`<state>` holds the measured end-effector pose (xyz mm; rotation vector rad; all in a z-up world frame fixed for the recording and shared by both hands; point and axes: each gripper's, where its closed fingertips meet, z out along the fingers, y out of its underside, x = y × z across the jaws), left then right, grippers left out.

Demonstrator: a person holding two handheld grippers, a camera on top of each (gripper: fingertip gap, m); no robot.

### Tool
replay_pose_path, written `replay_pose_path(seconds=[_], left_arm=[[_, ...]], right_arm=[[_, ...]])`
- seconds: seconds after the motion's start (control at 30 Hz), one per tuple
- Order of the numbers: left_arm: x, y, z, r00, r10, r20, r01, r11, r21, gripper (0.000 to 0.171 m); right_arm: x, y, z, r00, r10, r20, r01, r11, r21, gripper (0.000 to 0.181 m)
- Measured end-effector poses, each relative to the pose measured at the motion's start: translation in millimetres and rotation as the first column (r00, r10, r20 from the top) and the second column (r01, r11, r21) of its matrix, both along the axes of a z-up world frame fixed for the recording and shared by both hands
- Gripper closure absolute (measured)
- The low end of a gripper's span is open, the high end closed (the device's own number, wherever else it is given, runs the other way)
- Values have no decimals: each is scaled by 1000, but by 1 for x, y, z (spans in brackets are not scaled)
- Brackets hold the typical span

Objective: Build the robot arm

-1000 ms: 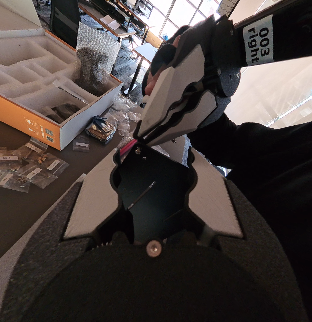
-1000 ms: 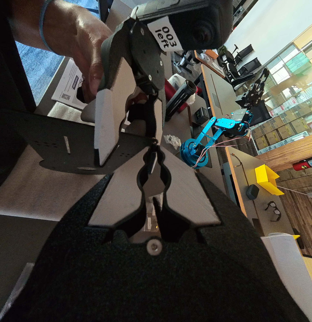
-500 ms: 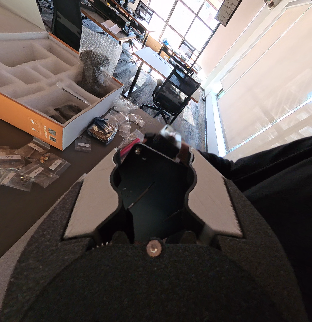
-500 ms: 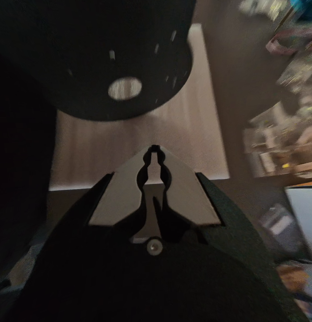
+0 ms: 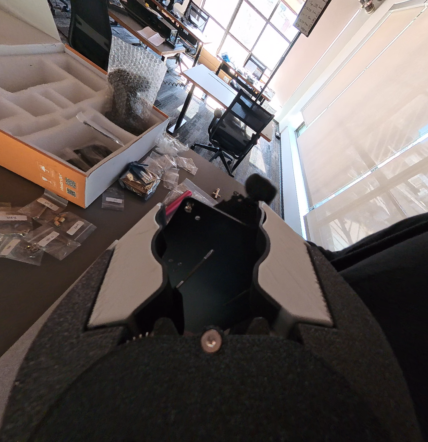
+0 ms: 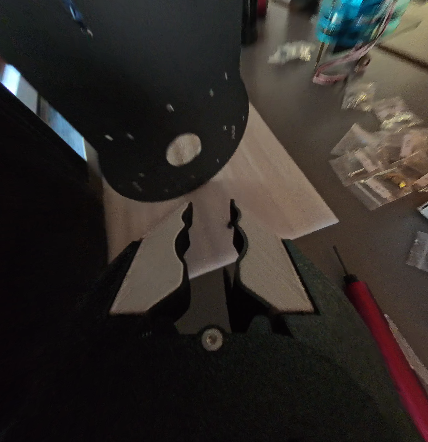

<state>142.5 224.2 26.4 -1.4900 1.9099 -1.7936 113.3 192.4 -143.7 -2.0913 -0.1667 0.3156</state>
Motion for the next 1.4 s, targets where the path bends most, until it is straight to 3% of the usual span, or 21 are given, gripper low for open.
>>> replay_pose_path(seconds=[0.2,0.3,0.4,0.53,0.73,0.83,1.03,1.13,1.23,1.4], left_arm=[[2,3,0,1000,16,-3,-16,1000,-7,97],[4,1,0,1000,21,1,-21,1000,-8,96],[7,-2,-1,1000,27,4,-27,1000,-2,96],[7,-6,1,999,33,35,-34,999,9,97],[5,-3,7,989,67,134,-70,997,22,94],[4,10,13,976,108,187,-107,994,-18,98],[-9,47,19,956,140,258,-117,988,-104,102],[-15,65,3,956,131,261,-116,991,-71,107],[-21,70,-31,975,79,208,-78,997,-13,107],[-22,52,-86,976,-102,190,85,992,93,108]], right_arm=[[-42,4,99,988,-54,-146,103,932,349,107],[-58,17,130,980,-165,-109,196,875,443,110],[-58,21,153,936,-320,-147,349,791,502,134],[-48,17,155,840,-538,-64,490,705,512,165],[-38,10,152,738,-674,-35,604,637,479,179],[-35,8,151,734,-675,-71,627,634,453,181],[-18,3,147,657,-754,-25,688,586,427,179],[-13,1,146,653,-755,-50,703,581,411,179],[-11,1,146,653,-756,-39,700,583,412,179],[-8,0,145,667,-741,-76,703,592,394,179]])
